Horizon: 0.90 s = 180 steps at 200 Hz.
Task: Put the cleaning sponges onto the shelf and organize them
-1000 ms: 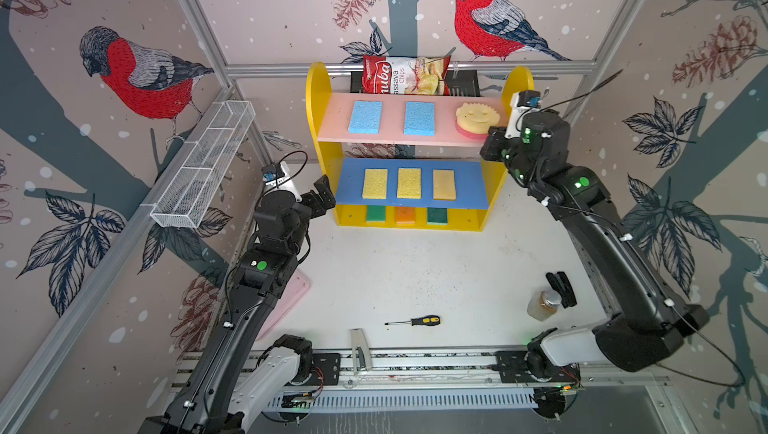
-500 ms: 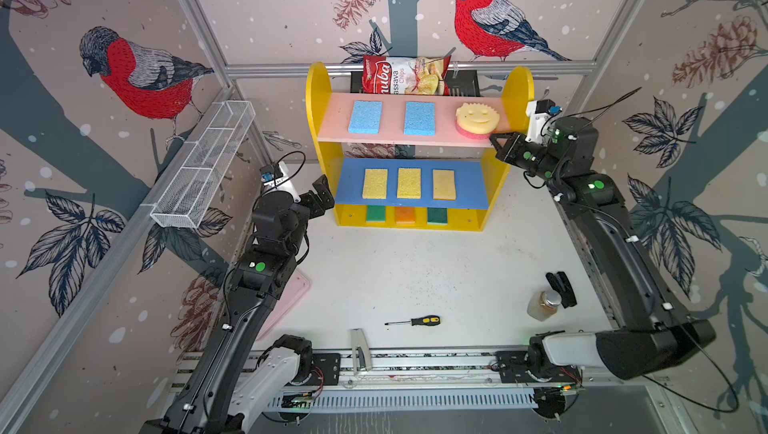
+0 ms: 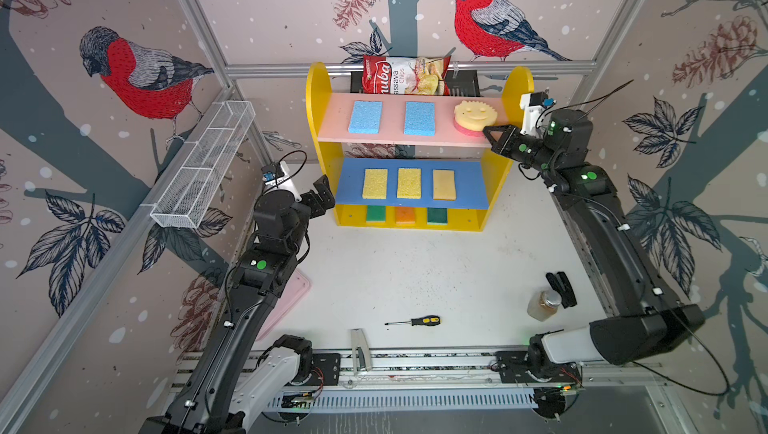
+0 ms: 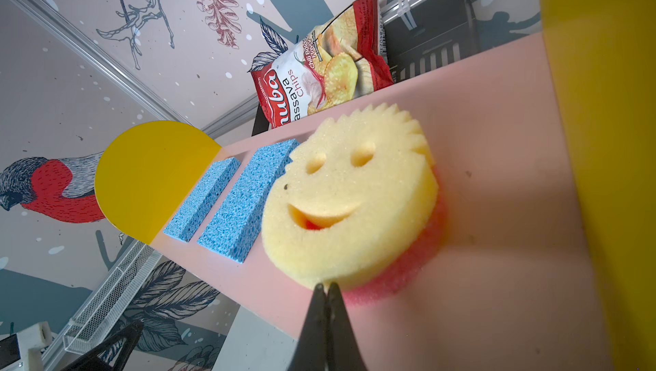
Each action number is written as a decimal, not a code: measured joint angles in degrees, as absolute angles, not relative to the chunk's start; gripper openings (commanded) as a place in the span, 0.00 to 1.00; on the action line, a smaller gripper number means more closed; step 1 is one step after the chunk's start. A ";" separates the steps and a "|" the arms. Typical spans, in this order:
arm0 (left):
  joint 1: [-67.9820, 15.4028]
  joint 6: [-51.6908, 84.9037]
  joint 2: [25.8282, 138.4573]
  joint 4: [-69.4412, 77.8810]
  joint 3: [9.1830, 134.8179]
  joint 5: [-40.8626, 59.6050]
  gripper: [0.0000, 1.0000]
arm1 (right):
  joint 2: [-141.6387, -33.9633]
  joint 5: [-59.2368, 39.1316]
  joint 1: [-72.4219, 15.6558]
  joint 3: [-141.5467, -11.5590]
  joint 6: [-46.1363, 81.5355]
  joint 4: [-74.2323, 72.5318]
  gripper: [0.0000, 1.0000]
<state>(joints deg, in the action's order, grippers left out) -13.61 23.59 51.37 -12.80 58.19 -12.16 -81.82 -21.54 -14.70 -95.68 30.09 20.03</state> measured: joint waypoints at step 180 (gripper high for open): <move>-13.61 14.17 44.25 4.51 39.22 -15.99 0.97 | -61.21 6.11 -14.57 -52.88 17.67 4.03 1.00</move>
<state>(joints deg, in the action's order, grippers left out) -13.61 14.17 44.25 4.51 39.22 -15.99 -61.21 6.11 -14.57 -52.88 17.67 4.03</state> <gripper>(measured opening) 0.976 0.997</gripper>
